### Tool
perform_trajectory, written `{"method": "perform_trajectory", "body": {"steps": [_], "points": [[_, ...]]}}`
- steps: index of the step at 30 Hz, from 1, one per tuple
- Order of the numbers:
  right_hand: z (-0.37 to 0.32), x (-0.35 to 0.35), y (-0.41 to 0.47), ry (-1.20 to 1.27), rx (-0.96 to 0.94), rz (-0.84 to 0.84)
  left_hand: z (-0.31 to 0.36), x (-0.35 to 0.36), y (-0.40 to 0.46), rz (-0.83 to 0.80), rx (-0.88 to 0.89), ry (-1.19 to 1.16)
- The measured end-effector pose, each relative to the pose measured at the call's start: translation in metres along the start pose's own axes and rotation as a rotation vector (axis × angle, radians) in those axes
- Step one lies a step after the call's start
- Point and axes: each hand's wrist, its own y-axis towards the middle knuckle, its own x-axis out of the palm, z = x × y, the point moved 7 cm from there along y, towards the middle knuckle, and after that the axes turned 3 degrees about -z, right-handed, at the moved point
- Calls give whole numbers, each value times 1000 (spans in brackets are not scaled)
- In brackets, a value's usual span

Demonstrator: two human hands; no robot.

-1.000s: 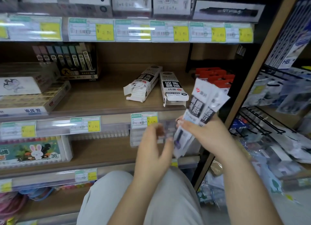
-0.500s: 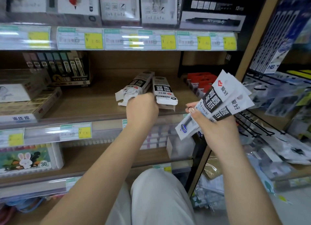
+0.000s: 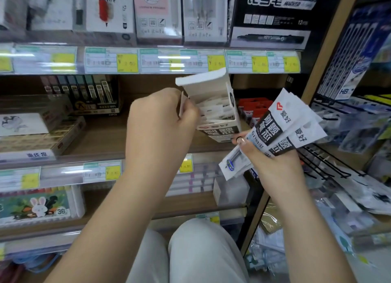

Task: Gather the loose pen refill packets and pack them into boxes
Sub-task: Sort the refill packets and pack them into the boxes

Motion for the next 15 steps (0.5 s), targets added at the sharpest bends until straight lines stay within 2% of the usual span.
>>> {"method": "perform_trajectory", "body": {"steps": [7,12,15], "points": [[-8,7,-9,-56,4,-130,-10,-20,-21,-61,-41,-22],[-19,9,-14,-80,-43,-191,-28,-4,-40,-200,-86,35],[-26,13,-14,-14,-84,-200,-37,8,-46,-240,-151,37]]}}
